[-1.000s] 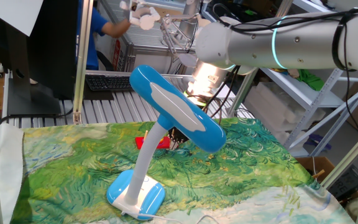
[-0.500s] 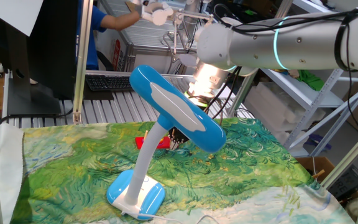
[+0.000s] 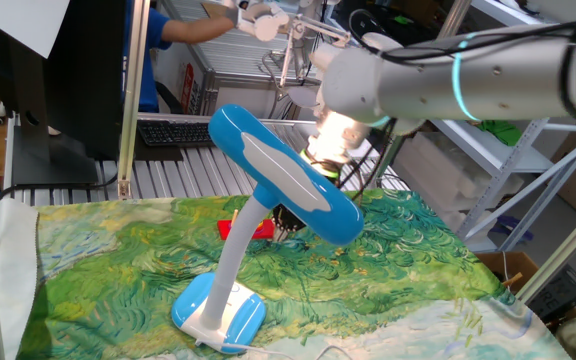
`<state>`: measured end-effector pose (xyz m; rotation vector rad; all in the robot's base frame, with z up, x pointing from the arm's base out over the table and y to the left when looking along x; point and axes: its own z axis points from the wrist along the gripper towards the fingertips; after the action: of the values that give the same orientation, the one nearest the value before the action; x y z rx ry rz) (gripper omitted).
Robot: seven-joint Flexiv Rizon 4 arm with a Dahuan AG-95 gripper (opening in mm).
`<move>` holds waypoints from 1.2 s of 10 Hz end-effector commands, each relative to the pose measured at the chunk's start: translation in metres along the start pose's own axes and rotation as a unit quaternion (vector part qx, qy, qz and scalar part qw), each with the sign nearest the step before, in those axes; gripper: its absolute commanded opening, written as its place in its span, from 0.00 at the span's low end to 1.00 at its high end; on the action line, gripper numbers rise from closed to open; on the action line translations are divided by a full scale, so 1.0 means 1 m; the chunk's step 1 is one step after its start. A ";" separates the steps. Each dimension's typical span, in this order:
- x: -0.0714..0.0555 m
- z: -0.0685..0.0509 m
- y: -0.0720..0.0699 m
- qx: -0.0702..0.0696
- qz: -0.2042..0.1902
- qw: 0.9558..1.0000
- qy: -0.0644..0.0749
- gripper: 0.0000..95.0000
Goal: Turn off the desk lamp by pressing the button
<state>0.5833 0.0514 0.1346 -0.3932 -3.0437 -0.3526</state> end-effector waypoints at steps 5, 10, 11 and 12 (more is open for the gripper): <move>-0.015 0.006 0.007 -0.015 0.017 1.000 0.010 0.00; -0.035 0.022 0.030 -0.004 0.039 0.999 0.027 0.00; -0.038 0.024 0.029 -0.003 0.040 0.999 0.030 0.00; -0.043 0.027 0.026 -0.003 0.044 0.998 0.038 0.00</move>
<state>0.6317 0.0717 0.1105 -0.4987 -2.9435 -0.3639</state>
